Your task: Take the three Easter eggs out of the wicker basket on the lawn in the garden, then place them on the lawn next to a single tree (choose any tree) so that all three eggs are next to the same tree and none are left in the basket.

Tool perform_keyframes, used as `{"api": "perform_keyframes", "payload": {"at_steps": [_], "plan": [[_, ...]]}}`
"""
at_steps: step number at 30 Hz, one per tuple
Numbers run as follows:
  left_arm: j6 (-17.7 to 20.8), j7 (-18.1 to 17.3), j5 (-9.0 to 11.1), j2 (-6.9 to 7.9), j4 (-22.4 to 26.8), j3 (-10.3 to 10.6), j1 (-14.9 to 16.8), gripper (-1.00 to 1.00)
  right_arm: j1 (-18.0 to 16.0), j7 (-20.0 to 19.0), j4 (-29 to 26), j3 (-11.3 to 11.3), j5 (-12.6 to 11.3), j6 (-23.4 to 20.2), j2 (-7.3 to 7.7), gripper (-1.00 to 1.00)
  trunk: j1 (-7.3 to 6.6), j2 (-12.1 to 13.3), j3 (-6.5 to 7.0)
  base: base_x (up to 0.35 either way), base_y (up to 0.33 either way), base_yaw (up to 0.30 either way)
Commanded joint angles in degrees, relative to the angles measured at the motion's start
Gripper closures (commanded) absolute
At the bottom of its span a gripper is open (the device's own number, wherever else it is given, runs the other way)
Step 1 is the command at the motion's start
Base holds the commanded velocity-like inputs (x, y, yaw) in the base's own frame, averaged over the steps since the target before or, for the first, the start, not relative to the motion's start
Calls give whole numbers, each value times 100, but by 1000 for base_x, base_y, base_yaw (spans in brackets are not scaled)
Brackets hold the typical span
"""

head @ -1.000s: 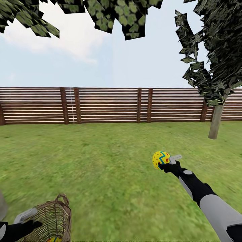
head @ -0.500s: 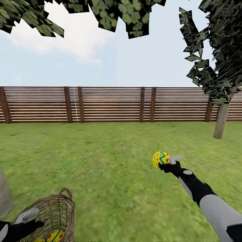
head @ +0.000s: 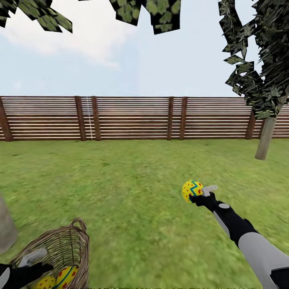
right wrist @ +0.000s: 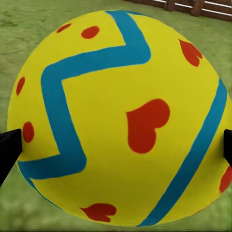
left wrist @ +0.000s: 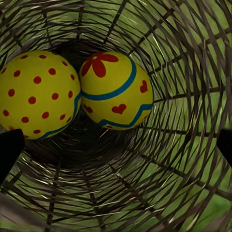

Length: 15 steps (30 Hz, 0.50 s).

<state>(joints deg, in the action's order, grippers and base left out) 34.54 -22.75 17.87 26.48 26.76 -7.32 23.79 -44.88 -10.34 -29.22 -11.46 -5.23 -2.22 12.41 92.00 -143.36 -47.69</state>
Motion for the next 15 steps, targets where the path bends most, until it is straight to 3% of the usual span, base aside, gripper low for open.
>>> {"api": "perform_keyframes", "payload": {"at_steps": [1,8,15], "plan": [[44,-11,15,-5,5,-29,3,-100,-3,-3,-8,-31,-57,-24,7,100,1,-5,-29,0,0,0],[44,-11,15,-111,-3,-24,3,-100,-3,-11,-12,-31,-57,-24,13,100,19,-14,-185,0,0,0],[44,-11,15,-125,-2,-24,3,-100,-3,-12,-10,-36,-57,-24,7,100,37,-24,-340,45,0,0]]}}
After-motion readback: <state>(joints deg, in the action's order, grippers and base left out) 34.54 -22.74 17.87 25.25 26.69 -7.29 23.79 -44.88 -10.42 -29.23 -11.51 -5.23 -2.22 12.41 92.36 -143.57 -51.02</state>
